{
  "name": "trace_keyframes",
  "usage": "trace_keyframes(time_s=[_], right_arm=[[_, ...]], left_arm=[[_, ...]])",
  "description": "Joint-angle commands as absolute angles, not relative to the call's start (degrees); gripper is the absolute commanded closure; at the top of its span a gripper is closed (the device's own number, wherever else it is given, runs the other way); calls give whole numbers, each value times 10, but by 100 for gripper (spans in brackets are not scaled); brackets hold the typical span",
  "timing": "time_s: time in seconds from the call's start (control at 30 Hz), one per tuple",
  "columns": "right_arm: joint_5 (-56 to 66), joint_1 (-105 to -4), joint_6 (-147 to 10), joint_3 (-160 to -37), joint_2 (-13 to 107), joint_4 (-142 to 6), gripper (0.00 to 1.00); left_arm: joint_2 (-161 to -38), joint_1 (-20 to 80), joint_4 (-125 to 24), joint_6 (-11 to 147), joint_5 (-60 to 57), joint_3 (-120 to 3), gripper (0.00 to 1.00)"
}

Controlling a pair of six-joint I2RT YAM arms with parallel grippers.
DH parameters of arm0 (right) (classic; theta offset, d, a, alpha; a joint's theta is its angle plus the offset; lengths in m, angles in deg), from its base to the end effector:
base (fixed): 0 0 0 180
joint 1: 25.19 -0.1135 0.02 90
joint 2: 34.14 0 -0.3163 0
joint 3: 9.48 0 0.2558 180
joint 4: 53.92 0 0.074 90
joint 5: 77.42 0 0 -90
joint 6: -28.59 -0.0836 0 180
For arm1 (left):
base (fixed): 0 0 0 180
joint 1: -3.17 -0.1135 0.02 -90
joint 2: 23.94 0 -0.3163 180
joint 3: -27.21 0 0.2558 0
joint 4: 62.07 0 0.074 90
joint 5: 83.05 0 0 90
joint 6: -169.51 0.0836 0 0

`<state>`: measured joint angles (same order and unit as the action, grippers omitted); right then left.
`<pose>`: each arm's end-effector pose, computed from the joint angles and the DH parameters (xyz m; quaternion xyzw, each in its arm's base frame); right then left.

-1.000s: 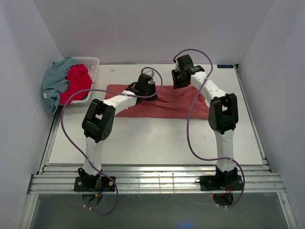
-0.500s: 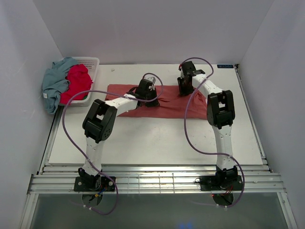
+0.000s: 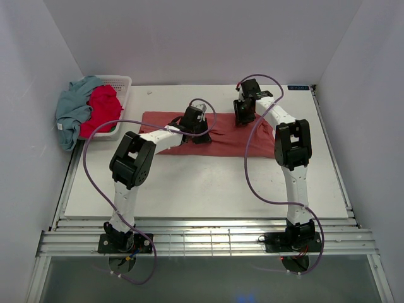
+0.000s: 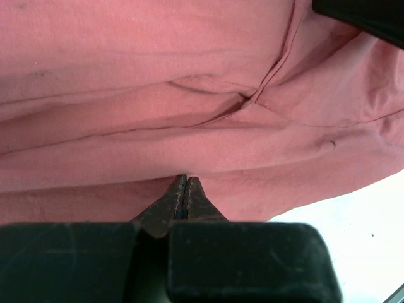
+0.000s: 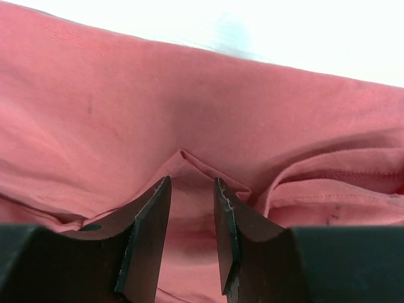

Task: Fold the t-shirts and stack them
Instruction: Fold the tshirt

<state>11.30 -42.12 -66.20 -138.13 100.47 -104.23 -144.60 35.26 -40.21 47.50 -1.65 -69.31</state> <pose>0.5582 0.1719 0.1811 -0.1044 0.9512 0.0652 0.2829 0.4369 -0.2887 0.1683 0.0287 0.9246 -0.2572 0.2797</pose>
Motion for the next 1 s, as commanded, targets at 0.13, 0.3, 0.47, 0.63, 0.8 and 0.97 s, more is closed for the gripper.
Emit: trace_keyframes(time_s=[0.13,0.3,0.47,0.63,0.8,0.97], right_arm=[[84,-420,-672,-1409,994,-1025,59],[76,-420,-674,-1406,1007,-1027,59],[73,-420,-674,-1400,1009,-1025,63],[70,-420,-672,-1401,1016,-1025,66],[67,-420,-670,-1402,1025,-1030,66],[65,-420,-670,-1398,1028,-1024,72]], left_arm=[[-1433,356,-410,472,-21,-689,100],[-1434,356,-405,473,-16,-690,100],[-1433,356,-402,474,-11,-689,100],[-1434,356,-402,475,-8,-688,100],[-1431,356,-401,475,-4,-684,100],[-1424,356,-401,476,4,-677,100]])
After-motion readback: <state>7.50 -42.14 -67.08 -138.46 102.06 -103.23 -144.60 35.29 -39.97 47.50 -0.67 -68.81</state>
